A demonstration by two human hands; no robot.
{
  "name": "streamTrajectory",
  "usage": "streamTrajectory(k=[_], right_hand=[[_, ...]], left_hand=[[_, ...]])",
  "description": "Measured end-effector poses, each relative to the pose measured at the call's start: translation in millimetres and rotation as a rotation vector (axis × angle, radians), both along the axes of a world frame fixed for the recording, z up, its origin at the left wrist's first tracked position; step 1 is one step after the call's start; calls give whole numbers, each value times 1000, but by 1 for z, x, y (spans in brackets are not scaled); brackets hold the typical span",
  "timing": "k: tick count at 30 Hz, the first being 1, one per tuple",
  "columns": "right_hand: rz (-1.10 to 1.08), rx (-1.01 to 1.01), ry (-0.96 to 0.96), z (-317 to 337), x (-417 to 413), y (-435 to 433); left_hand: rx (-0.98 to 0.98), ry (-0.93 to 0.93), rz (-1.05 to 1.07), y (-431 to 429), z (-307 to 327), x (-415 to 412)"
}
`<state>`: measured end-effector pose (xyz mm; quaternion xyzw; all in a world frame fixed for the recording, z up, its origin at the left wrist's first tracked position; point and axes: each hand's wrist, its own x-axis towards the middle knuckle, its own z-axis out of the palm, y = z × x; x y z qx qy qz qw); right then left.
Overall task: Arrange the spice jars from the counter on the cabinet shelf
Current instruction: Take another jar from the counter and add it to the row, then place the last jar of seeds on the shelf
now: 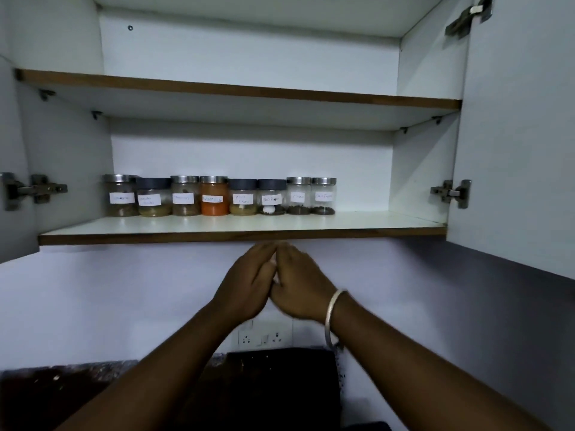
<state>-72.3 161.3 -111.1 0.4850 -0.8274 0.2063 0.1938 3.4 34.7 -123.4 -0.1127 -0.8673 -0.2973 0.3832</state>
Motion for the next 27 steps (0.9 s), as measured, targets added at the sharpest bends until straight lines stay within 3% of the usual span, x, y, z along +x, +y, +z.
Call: streamTrajectory(k=[4, 8, 11, 15, 18, 23, 27], right_hand=[[280, -116, -143, -85, 91, -5], [455, -188, -345, -186, 167, -26], [512, -52, -575, -255, 204, -45], [463, 198, -618, -339, 239, -79], [375, 285, -758, -381, 255, -107], [258, 479, -752, -430, 277, -140], [228, 510, -801, -451, 285, -157]], left_hand=[[157, 14, 68, 1, -78, 95], [198, -92, 130, -9, -160, 185], [334, -173, 242, -30, -227, 239], [505, -266, 518, -69, -316, 310], [544, -484, 646, -91, -361, 345], [538, -850, 658, -95, -397, 360], [582, -921, 617, -94, -408, 344]])
